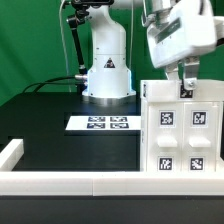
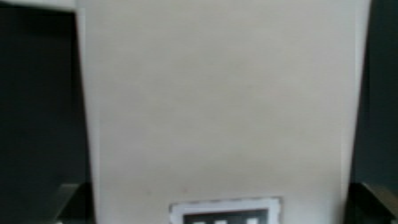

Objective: Assemble cabinet

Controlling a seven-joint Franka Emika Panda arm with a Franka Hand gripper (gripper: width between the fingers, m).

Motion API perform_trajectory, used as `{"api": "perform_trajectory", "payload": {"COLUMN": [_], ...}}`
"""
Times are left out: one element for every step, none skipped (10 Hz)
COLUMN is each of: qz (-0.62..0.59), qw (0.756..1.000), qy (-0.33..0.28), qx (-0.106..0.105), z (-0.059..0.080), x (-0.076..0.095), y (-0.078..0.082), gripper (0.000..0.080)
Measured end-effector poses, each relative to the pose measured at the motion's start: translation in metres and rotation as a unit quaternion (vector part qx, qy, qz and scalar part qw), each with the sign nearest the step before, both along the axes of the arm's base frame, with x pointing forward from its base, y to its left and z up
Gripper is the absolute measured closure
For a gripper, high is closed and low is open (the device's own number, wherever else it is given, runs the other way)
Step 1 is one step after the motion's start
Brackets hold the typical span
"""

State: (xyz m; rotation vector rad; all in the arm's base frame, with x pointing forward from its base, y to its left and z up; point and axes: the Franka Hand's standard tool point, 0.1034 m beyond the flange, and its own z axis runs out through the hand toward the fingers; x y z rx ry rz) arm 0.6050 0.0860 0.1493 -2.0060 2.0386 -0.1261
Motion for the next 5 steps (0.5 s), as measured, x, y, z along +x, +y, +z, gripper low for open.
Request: {"api": "perform_trajectory", "payload": {"qz": [-0.051,-0.112,-0.140,-0.143,-0.151], "qw": [0.998,0.992,0.988,0.987,0.986], "qy": [0.008,0.025,0.032,0.032,0.032], "qx": [0.023,0.050,0.058,0.059,0.064], "z": [-0.0002,-0.0012,-0.0015,-0.0017,-0.0015], "x": [-0.0007,-0.0034,-0.0039,-0.0039,-0.0036], "y": [-0.0007,-0.0034,-0.0041,-0.0049,-0.0043], "gripper": [0.0236,0.0236,0.0236,0.0236,0.0236]}}
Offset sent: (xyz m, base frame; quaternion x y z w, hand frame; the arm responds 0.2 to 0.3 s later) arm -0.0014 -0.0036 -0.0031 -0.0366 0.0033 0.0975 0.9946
